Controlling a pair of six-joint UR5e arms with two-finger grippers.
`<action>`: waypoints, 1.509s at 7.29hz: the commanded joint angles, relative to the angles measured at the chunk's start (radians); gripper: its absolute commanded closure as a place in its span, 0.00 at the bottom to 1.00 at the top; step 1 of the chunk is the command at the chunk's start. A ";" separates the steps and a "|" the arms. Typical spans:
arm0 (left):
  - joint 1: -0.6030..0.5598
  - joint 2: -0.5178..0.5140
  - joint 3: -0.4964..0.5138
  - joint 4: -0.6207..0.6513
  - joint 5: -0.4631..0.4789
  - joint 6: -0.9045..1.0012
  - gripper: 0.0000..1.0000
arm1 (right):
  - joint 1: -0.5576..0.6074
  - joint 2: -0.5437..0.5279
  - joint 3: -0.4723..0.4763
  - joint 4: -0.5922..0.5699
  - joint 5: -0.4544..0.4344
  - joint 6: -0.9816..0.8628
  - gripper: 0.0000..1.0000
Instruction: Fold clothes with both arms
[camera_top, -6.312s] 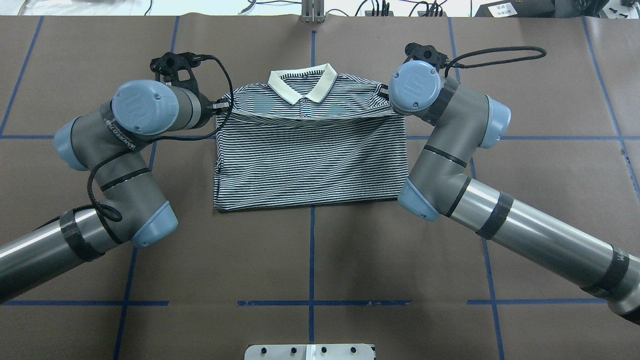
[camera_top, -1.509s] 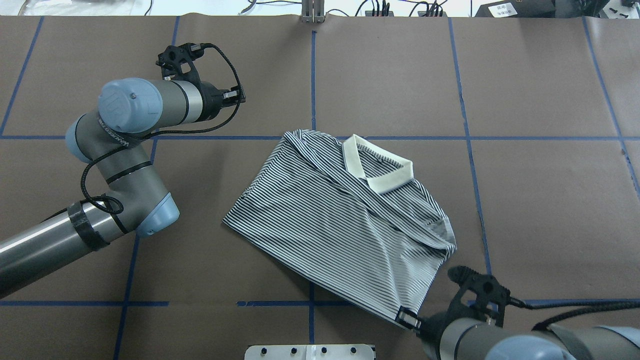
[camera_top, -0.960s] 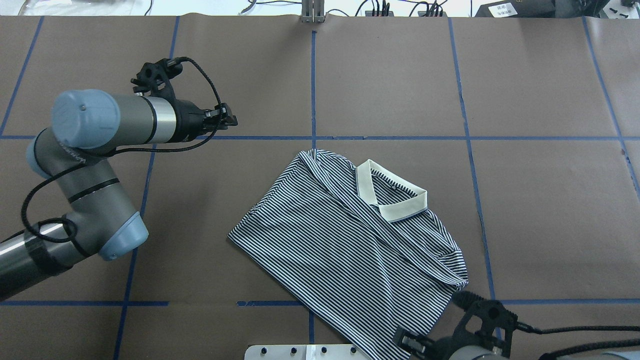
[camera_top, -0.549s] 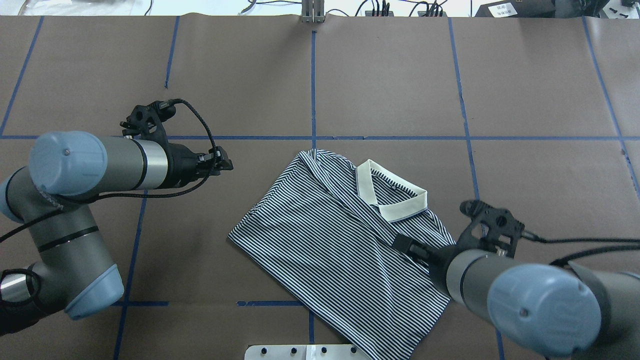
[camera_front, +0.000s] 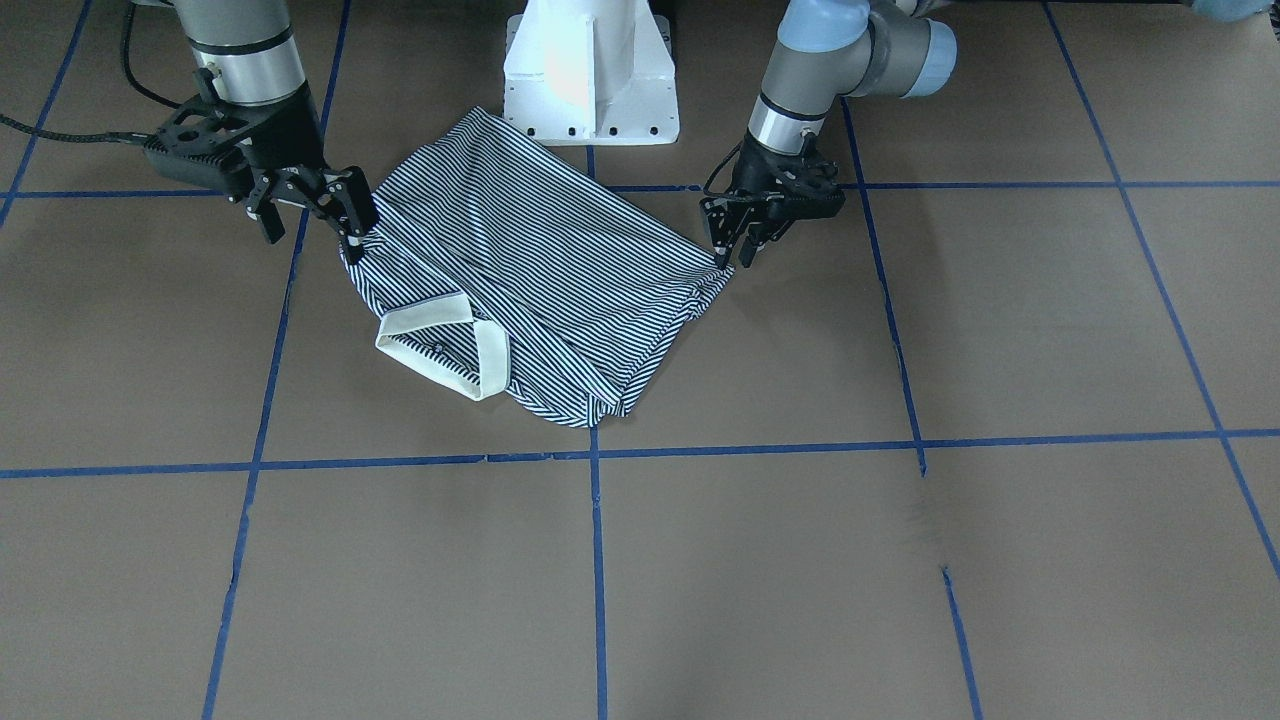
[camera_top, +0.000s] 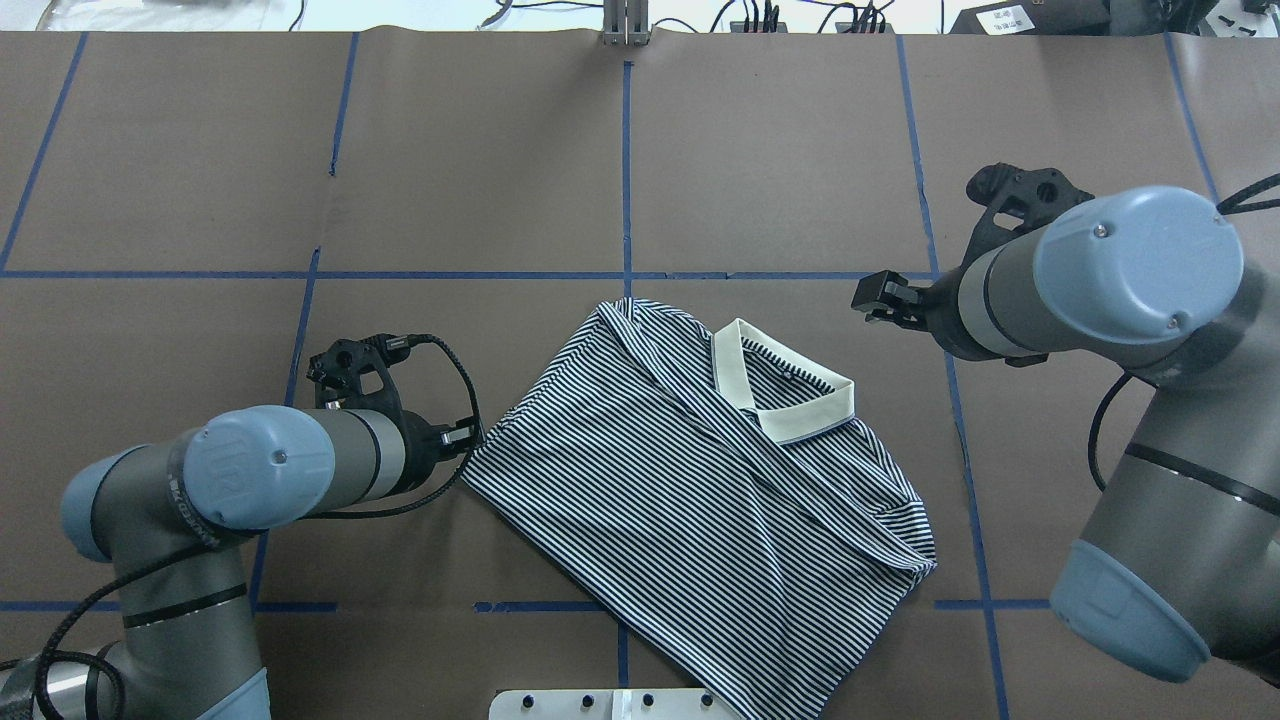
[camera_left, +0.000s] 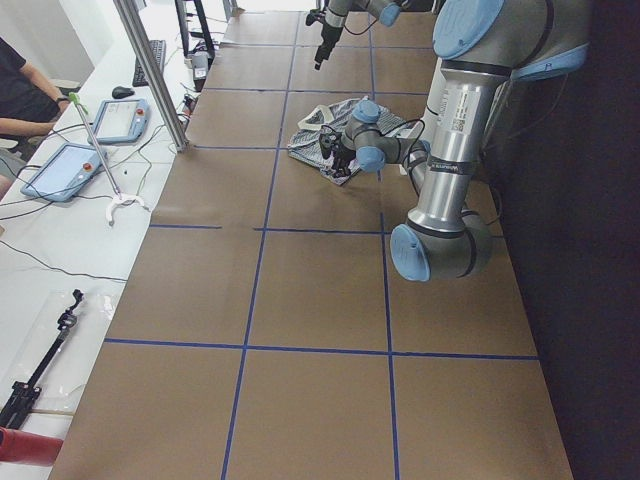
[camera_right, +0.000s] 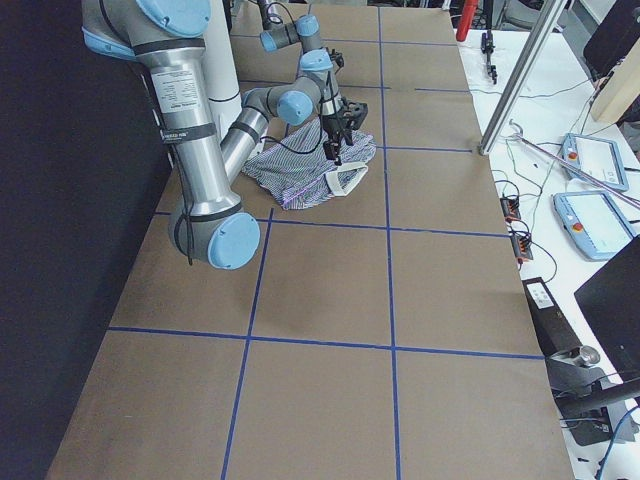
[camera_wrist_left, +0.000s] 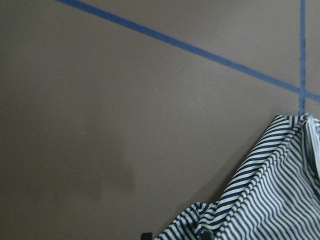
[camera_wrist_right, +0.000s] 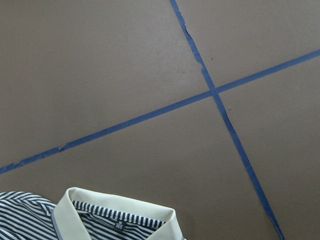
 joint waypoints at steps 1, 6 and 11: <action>0.023 0.003 0.019 0.018 0.014 0.001 0.58 | 0.014 0.011 -0.013 0.000 0.017 -0.012 0.00; 0.049 -0.007 0.046 0.020 0.015 0.001 0.58 | 0.013 0.012 -0.024 0.001 0.017 -0.009 0.00; 0.046 -0.023 0.058 0.018 0.072 0.010 0.63 | 0.013 0.011 -0.032 0.001 0.017 -0.006 0.00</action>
